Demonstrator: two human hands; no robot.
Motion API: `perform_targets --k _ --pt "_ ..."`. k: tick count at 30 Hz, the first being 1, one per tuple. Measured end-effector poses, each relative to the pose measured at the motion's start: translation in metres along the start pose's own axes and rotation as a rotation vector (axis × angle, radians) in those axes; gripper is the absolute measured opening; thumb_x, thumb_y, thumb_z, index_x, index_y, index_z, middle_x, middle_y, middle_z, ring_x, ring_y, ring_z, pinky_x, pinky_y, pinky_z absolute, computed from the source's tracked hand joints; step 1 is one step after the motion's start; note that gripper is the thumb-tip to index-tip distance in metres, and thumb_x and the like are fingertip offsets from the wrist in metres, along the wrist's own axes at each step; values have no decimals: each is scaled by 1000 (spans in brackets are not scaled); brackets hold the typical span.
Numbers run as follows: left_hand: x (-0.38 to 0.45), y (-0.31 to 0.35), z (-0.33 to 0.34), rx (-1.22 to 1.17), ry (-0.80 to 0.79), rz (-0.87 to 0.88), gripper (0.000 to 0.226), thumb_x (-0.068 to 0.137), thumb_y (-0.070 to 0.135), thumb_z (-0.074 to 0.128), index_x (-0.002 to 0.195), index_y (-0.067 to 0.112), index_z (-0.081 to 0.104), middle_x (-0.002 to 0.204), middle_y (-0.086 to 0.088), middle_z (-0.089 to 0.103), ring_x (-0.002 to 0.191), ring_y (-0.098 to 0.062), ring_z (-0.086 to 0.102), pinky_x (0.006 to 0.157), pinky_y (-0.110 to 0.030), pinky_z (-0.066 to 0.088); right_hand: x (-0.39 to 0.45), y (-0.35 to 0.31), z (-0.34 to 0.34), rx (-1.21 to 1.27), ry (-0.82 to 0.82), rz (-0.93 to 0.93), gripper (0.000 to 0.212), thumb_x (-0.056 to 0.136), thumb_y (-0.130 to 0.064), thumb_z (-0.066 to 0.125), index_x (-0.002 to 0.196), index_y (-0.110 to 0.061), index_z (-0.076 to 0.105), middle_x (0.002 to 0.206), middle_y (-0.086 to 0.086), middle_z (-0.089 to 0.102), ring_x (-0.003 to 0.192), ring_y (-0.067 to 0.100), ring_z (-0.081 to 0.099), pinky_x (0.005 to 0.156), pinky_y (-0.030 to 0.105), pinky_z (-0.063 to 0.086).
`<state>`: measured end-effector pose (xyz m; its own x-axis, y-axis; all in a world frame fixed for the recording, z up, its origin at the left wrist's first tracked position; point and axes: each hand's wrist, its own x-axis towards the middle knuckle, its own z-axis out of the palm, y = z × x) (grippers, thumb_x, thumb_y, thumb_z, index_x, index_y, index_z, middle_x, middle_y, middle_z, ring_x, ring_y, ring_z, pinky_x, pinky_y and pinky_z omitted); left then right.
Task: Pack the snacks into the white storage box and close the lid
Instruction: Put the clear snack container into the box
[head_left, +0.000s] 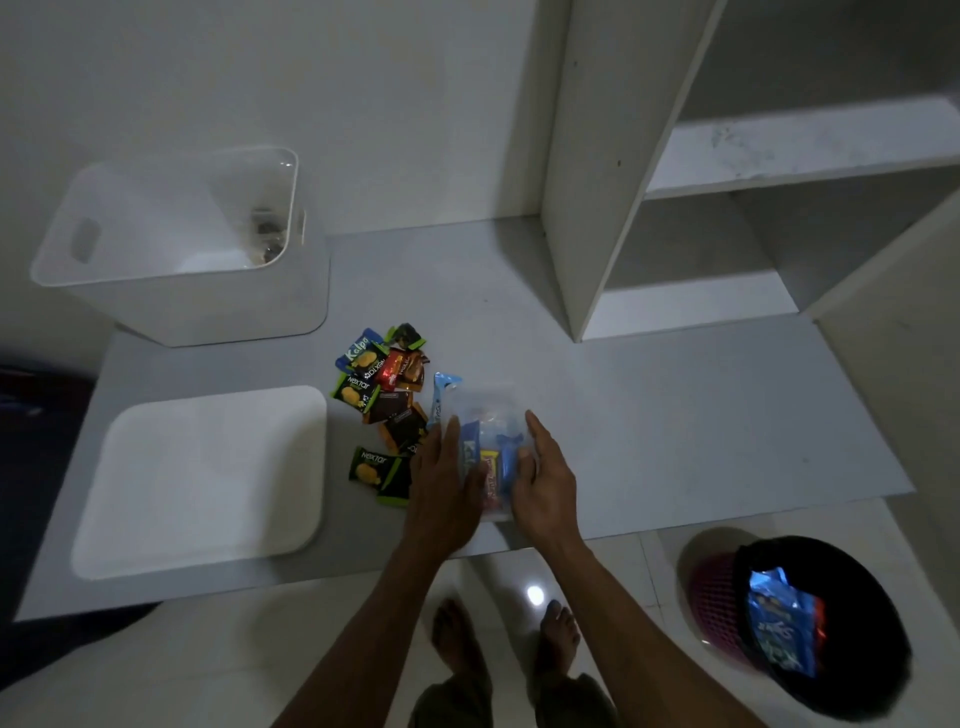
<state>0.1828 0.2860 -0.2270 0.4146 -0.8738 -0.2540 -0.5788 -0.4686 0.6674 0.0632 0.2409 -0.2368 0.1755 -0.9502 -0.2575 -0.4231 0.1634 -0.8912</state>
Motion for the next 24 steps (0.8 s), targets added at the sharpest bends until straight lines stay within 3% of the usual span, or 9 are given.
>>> perform_targets --k 4,6,9,12,15,18,22,24 --pt "-3 -6 3 -95 30 72 72 95 49 36 154 19 8 162 -6 11 149 -18 7 120 -37 15 1 5 1 -6 4 -38 52 105 -36 39 153 -39 19 158 -8 30 142 14 36 113 46 40" --pt "-3 -8 5 -160 51 95 71 95 47 36 153 22 5 161 -1 13 145 0 6 117 -18 13 2 7 1 0 -24 -41 52 104 -41 37 151 -44 15 159 -9 30 141 16 40 109 47 44" --pt "-4 -5 9 -231 83 126 64 99 36 40 149 28 0 153 11 11 127 32 2 98 8 10 4 9 0 13 -69 -46 54 105 -39 35 154 -39 14 159 -9 30 137 18 45 105 45 49" --pt "-6 5 9 -247 132 139 60 101 19 44 146 27 4 144 17 15 118 40 6 93 11 12 4 8 -2 35 -87 -40 56 105 -37 35 156 -36 13 158 -8 30 136 15 45 106 36 48" --pt "-12 15 6 -248 184 114 60 101 24 45 145 31 3 141 23 15 122 34 9 92 12 11 1 3 -8 47 -98 -59 56 104 -39 34 156 -38 12 154 -15 30 129 8 46 100 22 49" --pt "-19 21 1 -232 227 70 64 98 44 38 151 33 1 154 15 12 132 7 17 103 2 16 -2 -15 -16 92 -140 -66 57 104 -41 34 156 -35 13 144 -21 29 123 3 43 83 1 44" --pt "-28 28 -19 -258 284 52 65 98 51 36 151 40 0 153 -1 33 130 -11 42 100 -19 40 -8 -46 -19 126 -184 -112 61 101 -47 34 156 -32 14 138 -20 31 118 3 45 71 -3 43" --pt "-35 28 -37 -257 335 34 66 97 51 38 152 38 4 150 1 39 126 -13 48 96 -17 43 -14 -60 -14 113 -202 -124 55 105 -39 35 156 -35 15 135 -20 34 119 3 45 72 -3 43"
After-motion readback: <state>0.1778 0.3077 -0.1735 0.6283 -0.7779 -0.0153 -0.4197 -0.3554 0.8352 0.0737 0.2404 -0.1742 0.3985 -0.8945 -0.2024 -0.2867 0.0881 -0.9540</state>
